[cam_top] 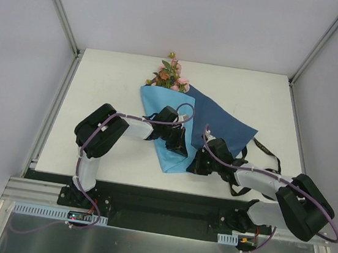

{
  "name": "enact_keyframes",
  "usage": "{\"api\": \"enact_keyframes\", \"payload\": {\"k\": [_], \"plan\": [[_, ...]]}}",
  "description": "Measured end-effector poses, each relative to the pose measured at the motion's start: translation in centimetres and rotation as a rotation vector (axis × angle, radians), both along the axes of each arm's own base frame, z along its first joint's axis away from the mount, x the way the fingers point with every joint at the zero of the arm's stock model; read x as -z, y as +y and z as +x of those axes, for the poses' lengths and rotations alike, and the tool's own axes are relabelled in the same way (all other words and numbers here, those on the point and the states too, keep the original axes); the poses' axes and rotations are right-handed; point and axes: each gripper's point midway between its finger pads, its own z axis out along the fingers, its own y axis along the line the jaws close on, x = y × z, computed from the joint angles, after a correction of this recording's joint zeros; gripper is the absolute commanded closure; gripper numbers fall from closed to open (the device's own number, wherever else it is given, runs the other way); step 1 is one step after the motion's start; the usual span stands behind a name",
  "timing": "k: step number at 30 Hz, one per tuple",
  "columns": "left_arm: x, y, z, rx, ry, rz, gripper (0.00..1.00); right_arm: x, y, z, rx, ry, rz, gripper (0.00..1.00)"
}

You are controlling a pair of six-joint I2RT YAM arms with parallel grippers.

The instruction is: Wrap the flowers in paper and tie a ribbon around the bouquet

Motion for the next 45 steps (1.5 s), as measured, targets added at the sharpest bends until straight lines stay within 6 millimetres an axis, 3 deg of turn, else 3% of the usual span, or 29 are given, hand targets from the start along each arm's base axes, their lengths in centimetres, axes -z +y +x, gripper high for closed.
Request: {"api": "enact_keyframes", "payload": {"k": [5, 10, 12, 15, 18, 26, 30, 37, 43, 45], "plan": [[0.0, -0.1, 0.0, 0.003, 0.0, -0.004, 1.0, -1.6, -0.8, 0.0, 0.005, -0.052, -0.008, 0.96], [0.0, -0.1, 0.0, 0.003, 0.0, -0.004, 1.0, -3.8, -0.2, 1.2, 0.008, -0.102, 0.007, 0.87], [0.0, -0.1, 0.0, 0.003, 0.0, -0.004, 1.0, -3.9, 0.3, 1.8, 0.007, -0.103, 0.005, 0.85], [0.0, -0.1, 0.0, 0.003, 0.001, -0.004, 1.0, -2.3, 0.4, 1.8, 0.009, -0.07, -0.021, 0.85], [0.0, -0.1, 0.0, 0.003, 0.001, -0.005, 1.0, -0.2, -0.8, 0.7, 0.018, -0.028, -0.068, 0.85], [0.0, -0.2, -0.1, 0.009, 0.001, -0.011, 1.0, -0.1, -2.7, 0.4, 0.076, -0.064, -0.096, 0.79], [0.0, -0.2, -0.1, 0.014, 0.004, -0.017, 1.0, -0.3, -4.9, -0.3, 0.135, -0.063, -0.1, 0.6], [0.0, -0.2, -0.1, 0.015, 0.004, -0.018, 1.0, -1.0, -8.1, 0.2, 0.334, -0.047, -0.009, 0.41], [0.0, -0.2, -0.2, 0.015, 0.005, -0.018, 1.0, -1.3, -9.4, 1.6, 0.525, -0.034, 0.119, 0.43], [0.0, -0.2, -0.2, 0.015, 0.005, -0.018, 1.0, -1.3, -9.7, 1.9, 0.576, -0.032, 0.15, 0.48]]}}
